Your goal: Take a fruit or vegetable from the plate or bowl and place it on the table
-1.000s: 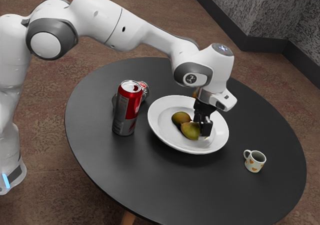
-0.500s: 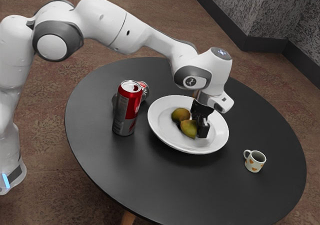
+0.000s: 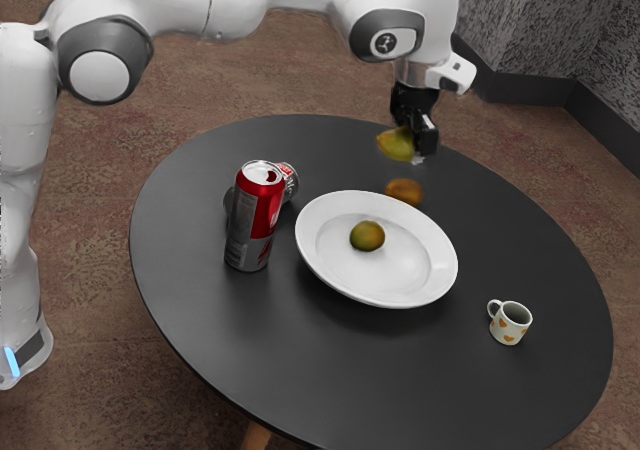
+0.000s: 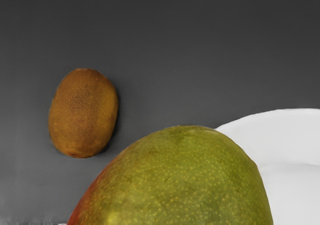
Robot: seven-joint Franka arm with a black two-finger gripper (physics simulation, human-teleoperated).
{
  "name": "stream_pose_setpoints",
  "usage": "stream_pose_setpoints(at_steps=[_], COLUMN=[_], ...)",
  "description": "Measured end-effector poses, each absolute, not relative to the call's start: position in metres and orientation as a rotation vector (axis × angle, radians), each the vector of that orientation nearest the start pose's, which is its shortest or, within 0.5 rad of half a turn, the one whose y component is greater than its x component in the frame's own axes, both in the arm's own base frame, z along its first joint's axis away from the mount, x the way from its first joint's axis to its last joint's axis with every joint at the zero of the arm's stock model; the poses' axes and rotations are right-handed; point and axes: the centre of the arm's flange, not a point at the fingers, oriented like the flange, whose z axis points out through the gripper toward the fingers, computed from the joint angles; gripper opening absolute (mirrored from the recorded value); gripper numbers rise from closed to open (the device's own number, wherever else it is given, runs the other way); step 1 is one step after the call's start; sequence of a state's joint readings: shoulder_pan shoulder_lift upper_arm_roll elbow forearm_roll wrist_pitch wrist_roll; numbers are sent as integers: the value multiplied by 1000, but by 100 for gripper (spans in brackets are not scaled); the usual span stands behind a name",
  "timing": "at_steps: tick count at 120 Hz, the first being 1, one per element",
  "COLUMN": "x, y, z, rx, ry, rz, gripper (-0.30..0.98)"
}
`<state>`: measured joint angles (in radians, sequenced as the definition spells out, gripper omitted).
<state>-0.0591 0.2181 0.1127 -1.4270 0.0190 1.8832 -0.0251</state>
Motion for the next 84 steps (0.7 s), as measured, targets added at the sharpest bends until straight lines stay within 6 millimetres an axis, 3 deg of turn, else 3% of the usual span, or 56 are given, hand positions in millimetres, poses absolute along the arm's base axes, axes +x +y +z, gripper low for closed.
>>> stream_pose_setpoints(at_steps=[10, 25, 42, 55, 68, 84], x=[655, 683, 696, 696, 696, 695], y=[86, 166, 231, 245, 246, 244], z=[599, 577, 551, 544, 544, 551], rx=[-3047, -3003, -2976, -2971, -2970, -2953], ry=[-239, -397, -510, -533, -531, -513], rz=[-363, -361, -373, -375, -379, -386], gripper=[41, 40, 40, 40, 55, 63])
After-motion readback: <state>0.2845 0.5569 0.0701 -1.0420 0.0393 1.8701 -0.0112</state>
